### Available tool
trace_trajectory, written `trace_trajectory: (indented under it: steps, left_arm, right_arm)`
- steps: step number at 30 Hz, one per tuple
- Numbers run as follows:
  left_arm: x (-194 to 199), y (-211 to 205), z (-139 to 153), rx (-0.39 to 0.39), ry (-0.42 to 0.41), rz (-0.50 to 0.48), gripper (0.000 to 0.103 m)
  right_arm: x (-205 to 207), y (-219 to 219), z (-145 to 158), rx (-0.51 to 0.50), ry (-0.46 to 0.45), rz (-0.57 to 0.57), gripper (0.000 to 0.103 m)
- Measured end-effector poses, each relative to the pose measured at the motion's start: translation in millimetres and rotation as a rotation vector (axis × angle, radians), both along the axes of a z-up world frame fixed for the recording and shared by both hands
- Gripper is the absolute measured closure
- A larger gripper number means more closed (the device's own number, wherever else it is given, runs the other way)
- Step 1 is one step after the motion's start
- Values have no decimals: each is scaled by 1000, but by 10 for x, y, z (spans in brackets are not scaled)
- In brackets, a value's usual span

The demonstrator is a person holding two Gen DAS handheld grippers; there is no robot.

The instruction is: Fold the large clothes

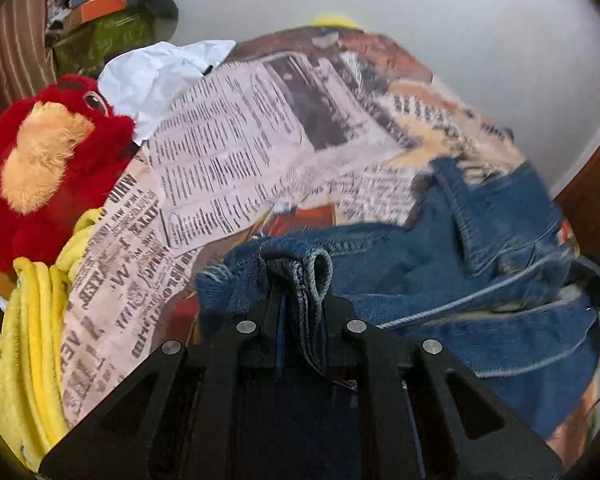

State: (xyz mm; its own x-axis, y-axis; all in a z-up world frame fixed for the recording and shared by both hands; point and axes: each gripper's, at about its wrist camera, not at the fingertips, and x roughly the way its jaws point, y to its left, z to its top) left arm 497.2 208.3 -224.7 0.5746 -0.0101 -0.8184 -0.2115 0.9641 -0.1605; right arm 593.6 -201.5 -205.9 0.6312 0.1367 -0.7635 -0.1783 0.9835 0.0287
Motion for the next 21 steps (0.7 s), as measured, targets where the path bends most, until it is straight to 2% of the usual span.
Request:
trace_trajectory:
  steps: [2,3,4,5,8,11,13,15,16,18,20,21]
  left_arm:
    - [22,-46,-77,51,14,-4,89]
    - [23,-43,-97,52,20,-4,89]
    - [17,-43,-105,51,25,-5,88]
    - [6,-50,-90,59,26,-9,87]
    - [-23,-123,43,118,19,-42,87]
    - [-21,-175,220,150,39,-66,82]
    - [-33,-173,336,141,51,-75,75]
    - [-78,-158,433,130,38,-76,56]
    - [-133,-153,507,139,6,-78,51]
    - [-233,-156,635,192,-61,-65,33]
    - [-337,-126,743,249,-102,-33,26]
    - [-364,-104,764,253,-106,-27,25]
  right_arm:
    - [-55,-37,15,-132,-75,-75,85]
    - [-73,-84,35,-219,-123,-136,85]
    - [-75,-146,54,-255,-142,-165,85]
    - [-70,-272,75,-245,-125,-180,85]
    - [-144,-493,128,-135,-60,-129,85]
    - [-310,-556,174,-102,-52,-92,85]
    - [-450,-556,196,-89,-39,-64,85]
    - [-568,-505,217,-57,-28,-31,85]
    - [-639,-476,228,-34,-20,-10,85]
    - [-739,-425,244,-6,-5,20,85]
    - [-816,-355,256,11,7,45,85]
    - [-869,-305,262,18,16,61,85]
